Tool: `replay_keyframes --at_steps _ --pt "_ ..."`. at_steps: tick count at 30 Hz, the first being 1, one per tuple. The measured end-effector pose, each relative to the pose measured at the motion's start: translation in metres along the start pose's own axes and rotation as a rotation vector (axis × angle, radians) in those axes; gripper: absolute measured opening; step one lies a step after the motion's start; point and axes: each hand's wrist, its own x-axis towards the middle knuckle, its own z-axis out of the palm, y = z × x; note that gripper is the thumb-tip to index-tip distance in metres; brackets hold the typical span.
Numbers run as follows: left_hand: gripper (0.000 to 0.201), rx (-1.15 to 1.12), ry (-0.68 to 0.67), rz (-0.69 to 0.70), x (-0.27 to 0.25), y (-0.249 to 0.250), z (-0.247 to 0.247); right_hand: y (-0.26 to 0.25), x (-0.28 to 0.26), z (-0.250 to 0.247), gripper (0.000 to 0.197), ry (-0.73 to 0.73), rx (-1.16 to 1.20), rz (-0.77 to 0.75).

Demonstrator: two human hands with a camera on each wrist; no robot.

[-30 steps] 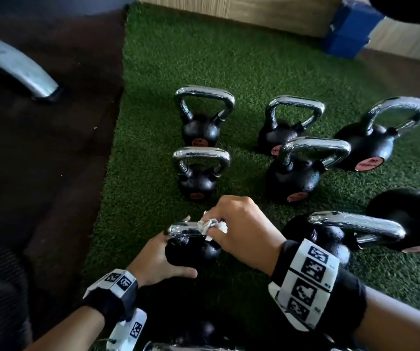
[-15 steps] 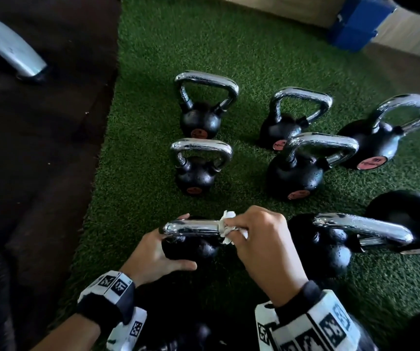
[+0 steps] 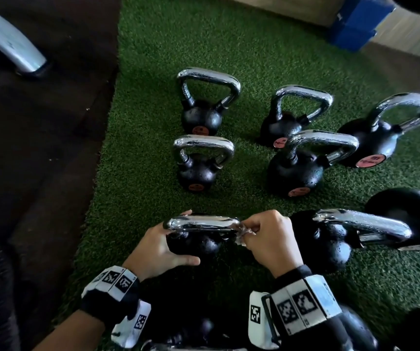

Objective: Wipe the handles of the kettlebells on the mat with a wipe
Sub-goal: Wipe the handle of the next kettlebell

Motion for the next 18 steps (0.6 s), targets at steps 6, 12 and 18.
replay_keyframes --at_steps 6,12,18 --pt "0.1 -0.01 -0.015 -0.025 0.002 -0.003 -0.002 0.011 0.01 0.017 0.015 -0.059 0.134 0.103" --pt "0.099 0.195 -0.251 -0.007 0.009 0.004 -0.026 0.021 0.011 0.032 0.022 -0.08 0.312 0.174" --pt "0.061 0.187 0.111 0.058 0.002 0.042 -0.061 0.02 0.0 -0.011 0.031 0.176 0.274 0.029"
